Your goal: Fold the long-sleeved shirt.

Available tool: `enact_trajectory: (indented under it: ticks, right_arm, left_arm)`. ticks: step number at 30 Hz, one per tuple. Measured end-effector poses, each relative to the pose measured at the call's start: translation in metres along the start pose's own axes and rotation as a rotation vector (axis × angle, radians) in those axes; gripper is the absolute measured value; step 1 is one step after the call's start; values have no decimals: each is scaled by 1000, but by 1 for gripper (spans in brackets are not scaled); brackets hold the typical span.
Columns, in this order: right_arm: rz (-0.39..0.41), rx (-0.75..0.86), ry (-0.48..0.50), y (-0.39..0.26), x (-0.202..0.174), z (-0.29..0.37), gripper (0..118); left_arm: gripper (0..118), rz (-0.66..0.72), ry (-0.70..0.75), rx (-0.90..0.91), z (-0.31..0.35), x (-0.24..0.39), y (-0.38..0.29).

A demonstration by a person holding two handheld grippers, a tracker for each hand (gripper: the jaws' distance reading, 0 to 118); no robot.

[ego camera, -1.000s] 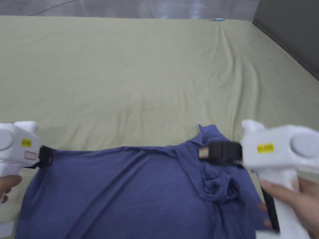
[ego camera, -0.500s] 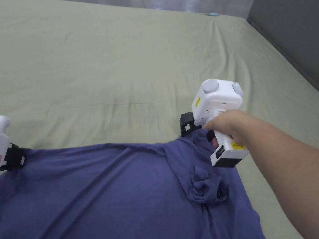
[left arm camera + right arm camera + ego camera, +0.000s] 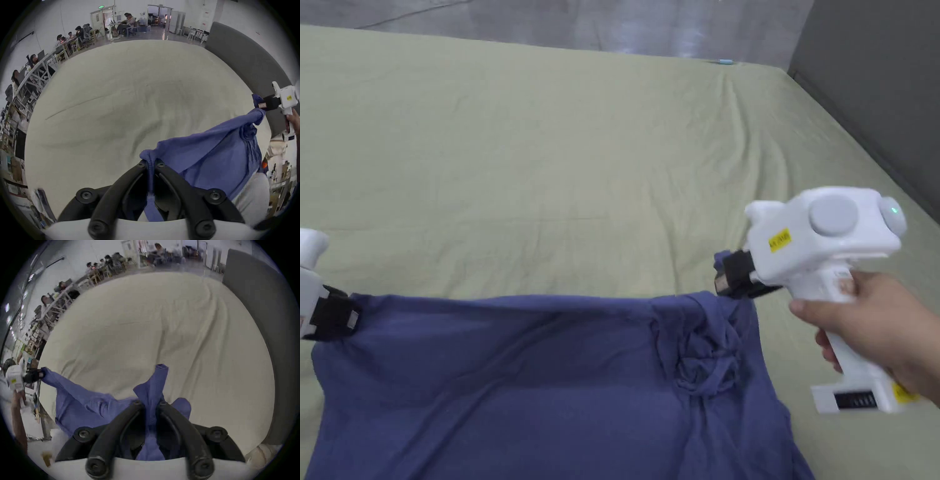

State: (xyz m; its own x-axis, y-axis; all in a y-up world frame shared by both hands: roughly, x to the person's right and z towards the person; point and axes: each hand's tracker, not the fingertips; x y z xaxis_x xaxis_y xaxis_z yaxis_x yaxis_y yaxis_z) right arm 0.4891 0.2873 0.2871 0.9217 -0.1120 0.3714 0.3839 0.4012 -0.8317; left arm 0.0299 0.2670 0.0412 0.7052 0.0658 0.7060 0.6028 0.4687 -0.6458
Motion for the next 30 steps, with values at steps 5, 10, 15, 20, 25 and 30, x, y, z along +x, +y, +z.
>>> enact_trajectory:
  ticks: [5, 10, 15, 20, 25, 30]
  right_arm:
    - [68, -11, -25, -102, -11, 17, 6]
    - [60, -90, -39, -171, -11, -1, 6]
    - [23, -174, -73, -203, -2, -39, 6]
    - [-79, -170, -35, -205, 11, -48, 6]
    - [-28, -199, -38, -192, 10, -43, 20]
    - [72, 64, -69, -176, -7, 63, 100]
  left_arm:
    - [0, -31, -22, -49, 29, 23, -78]
    - [0, -31, -5, -127, 24, 35, -144]
    - [0, 30, -24, -225, -13, 39, -189]
    - [0, 149, -39, -178, -24, 32, -200]
    - [17, 173, -24, -165, -13, 30, -193]
    - [117, 201, -56, 107, 78, 33, -174]
